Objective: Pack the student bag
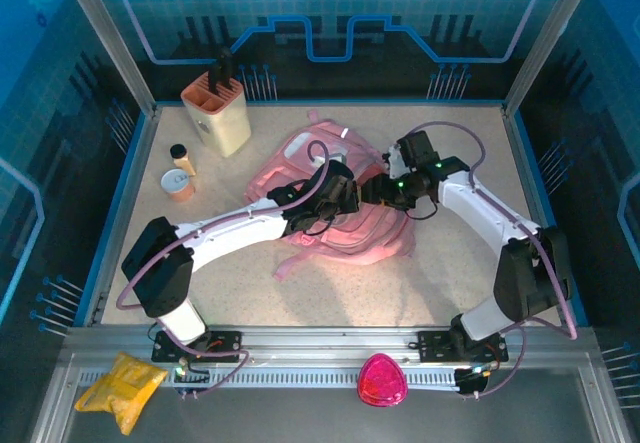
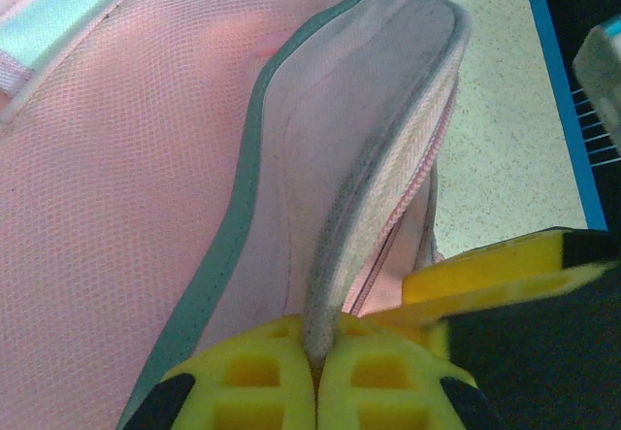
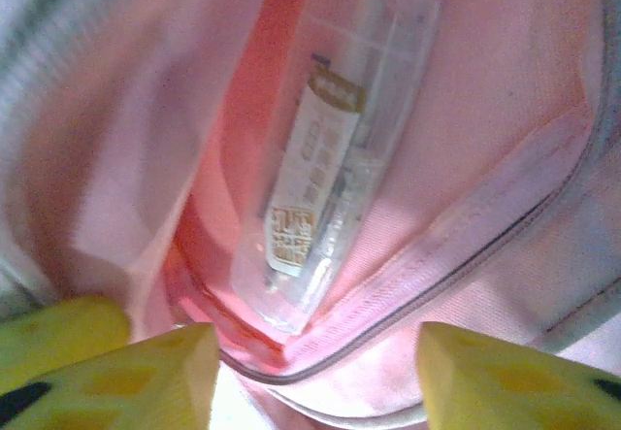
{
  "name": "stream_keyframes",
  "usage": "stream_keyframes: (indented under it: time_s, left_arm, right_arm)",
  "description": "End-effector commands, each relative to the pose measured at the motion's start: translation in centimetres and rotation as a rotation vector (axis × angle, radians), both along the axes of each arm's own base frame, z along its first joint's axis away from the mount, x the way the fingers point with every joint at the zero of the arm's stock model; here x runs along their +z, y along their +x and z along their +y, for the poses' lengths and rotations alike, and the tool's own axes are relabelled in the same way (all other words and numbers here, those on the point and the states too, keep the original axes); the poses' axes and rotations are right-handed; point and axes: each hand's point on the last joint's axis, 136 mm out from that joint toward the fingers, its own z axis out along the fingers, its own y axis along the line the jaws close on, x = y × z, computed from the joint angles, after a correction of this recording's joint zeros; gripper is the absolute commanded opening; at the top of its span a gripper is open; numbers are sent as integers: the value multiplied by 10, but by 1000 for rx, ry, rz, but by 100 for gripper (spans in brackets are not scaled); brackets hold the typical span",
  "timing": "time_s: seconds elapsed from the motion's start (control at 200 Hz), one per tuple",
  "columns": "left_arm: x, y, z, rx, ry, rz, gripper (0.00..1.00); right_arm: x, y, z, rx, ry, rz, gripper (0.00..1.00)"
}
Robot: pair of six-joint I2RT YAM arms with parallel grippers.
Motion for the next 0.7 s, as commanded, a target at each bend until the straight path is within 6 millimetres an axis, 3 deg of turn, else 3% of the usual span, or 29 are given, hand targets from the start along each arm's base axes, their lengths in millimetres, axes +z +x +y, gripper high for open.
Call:
stream_keyframes:
  time_s: [0.0, 0.32, 0.49, 0.66, 0.695]
  left_arm:
    - [30, 7, -17, -8, -122, -52, 0]
    - [27, 4, -21, -14, -143, -31, 0]
    - [26, 6, -19, -5, -139, -32, 0]
    - [20, 2, -16, -9, -127, -13, 0]
    - [18, 1, -16, -13, -127, -8, 4]
  right_arm:
    - [-1, 8, 4, -16, 91, 2, 44]
    - [-28, 26, 29, -22, 154, 60, 18]
    - [-25, 32, 48, 2, 232, 67, 15]
    - [-15, 24, 32, -4, 201, 10, 18]
    - [-12, 21, 26, -7, 189, -2, 21]
